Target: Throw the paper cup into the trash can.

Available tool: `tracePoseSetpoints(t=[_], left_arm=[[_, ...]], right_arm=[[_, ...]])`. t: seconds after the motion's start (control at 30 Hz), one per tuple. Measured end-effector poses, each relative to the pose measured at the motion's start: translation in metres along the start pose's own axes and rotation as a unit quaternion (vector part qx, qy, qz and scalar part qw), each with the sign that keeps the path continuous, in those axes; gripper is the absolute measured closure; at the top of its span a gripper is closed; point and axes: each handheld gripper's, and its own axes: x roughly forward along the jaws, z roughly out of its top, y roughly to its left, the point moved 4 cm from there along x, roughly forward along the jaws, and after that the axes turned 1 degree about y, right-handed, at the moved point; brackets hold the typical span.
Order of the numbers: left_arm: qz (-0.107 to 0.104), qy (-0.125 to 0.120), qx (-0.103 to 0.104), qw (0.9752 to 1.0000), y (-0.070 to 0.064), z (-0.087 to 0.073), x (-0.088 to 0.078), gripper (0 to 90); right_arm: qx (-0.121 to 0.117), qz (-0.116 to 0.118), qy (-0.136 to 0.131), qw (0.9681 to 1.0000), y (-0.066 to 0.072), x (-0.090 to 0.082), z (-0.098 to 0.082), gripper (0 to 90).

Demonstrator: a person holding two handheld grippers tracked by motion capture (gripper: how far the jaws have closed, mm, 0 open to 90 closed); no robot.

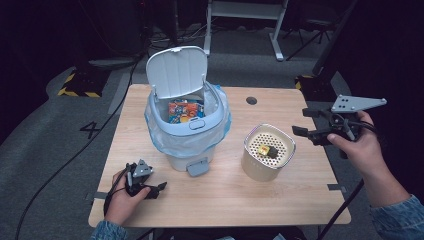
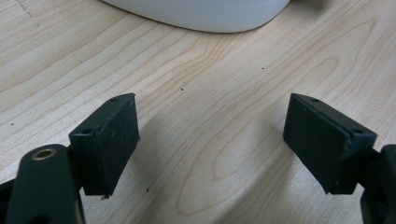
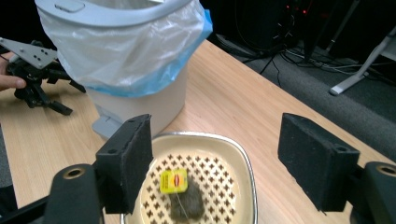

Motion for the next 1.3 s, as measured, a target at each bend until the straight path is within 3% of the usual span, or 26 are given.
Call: tracePoseSetpoints(t=[0.57,0.73,0.9,1.07,1.3], left_arm=[[0.0,0.0,0.0,1.0,0.0,0.0,0.0,18.6],[-0.001,0.0,0.0,1.0,-0.001,-0.001,-0.001,18.6],[0.004,0.003,0.012,0.9999,-0.001,-0.001,-0.004,21.0],[-0.002,-0.015,-0.001,0.9999,-0.001,0.003,-0.009,24.0],[-0.006,-0.019,-0.019,0.9996,-0.001,0.003,-0.011,25.0]], right_arm=[[0.026,-0.017,0.019,0.9993,-0.001,-0.011,-0.059,26.4],[0.044,-0.029,0.037,0.9979,-0.001,-0.011,-0.087,26.4],[0.061,-0.04,0.047,0.9962,-0.003,-0.005,-0.125,24.3],[0.088,-0.058,0.074,0.9917,-0.006,0.004,-0.168,23.3],[0.126,-0.081,0.105,0.9832,-0.003,0.021,-0.216,22.8]])
